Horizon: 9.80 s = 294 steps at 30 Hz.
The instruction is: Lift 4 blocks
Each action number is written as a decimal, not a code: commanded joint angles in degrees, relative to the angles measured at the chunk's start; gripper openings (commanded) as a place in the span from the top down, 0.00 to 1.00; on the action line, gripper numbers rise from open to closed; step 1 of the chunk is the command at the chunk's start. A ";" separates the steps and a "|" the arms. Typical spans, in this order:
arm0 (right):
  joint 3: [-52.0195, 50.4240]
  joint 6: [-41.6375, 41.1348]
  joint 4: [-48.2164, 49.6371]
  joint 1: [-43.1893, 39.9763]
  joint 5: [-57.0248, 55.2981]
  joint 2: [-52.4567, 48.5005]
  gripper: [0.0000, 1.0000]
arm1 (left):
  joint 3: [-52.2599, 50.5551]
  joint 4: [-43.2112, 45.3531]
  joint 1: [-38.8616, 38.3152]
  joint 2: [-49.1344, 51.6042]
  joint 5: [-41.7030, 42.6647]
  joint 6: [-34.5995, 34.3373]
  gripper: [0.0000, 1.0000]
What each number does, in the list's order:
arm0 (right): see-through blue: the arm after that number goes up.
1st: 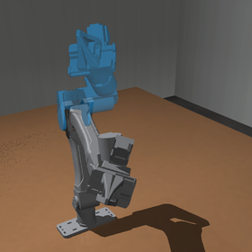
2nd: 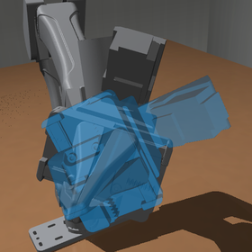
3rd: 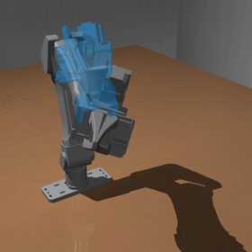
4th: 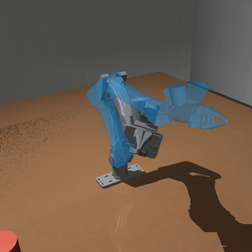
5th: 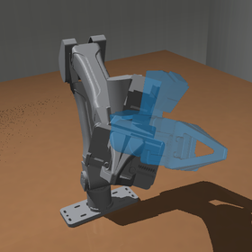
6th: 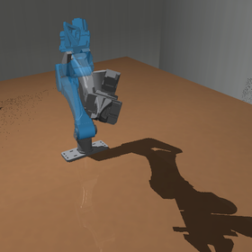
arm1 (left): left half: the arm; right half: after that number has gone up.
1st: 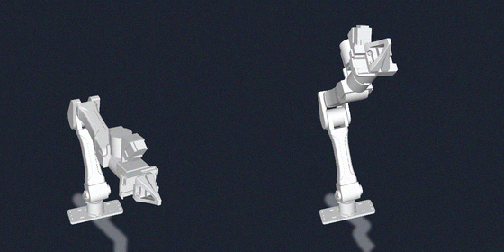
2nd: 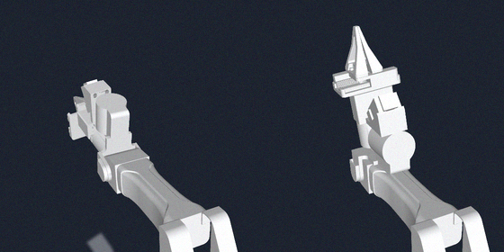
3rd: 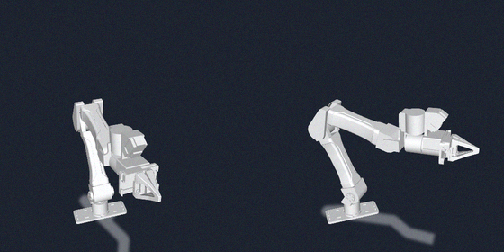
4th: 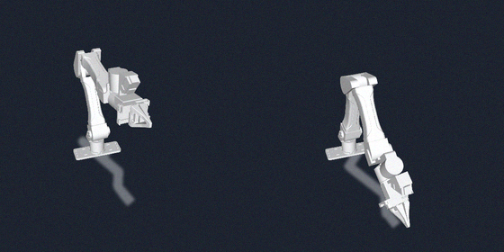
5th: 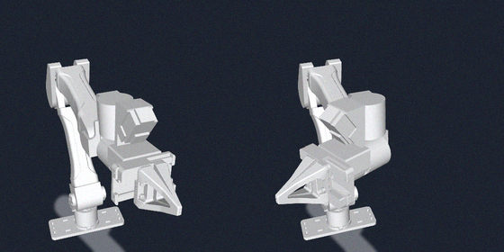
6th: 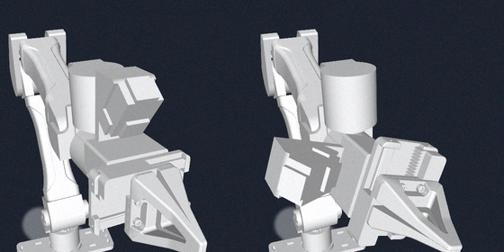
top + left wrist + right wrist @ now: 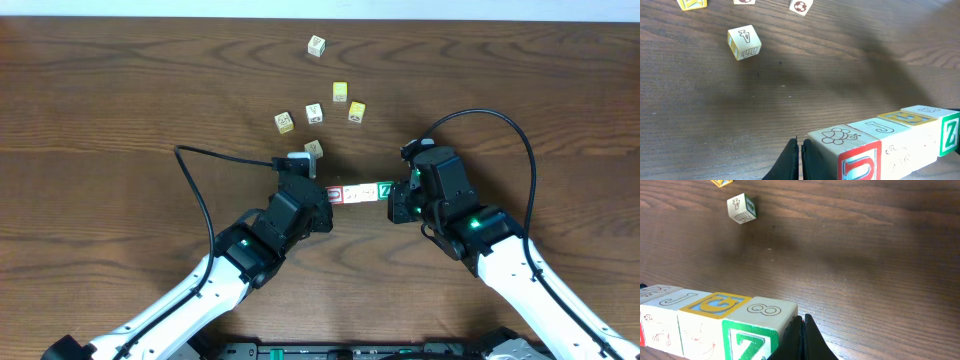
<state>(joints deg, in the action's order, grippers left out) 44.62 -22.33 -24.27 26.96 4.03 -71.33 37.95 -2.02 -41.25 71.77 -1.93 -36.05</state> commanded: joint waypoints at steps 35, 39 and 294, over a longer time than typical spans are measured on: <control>2.36 0.28 1.33 4.66 14.10 0.94 0.99 | 4.35 2.01 -2.60 -0.61 10.27 0.42 0.93; 2.36 0.28 1.18 4.66 13.51 0.94 0.99 | 4.35 1.99 -2.60 -0.59 10.25 0.42 0.93; 2.21 -1.11 11.67 6.69 11.96 -19.96 0.99 | 4.26 11.54 -6.01 16.98 8.94 -3.67 0.93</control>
<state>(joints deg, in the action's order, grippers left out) 44.84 -21.10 -15.49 29.61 -3.51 -90.08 37.95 4.80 -43.81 89.71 -7.94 -39.24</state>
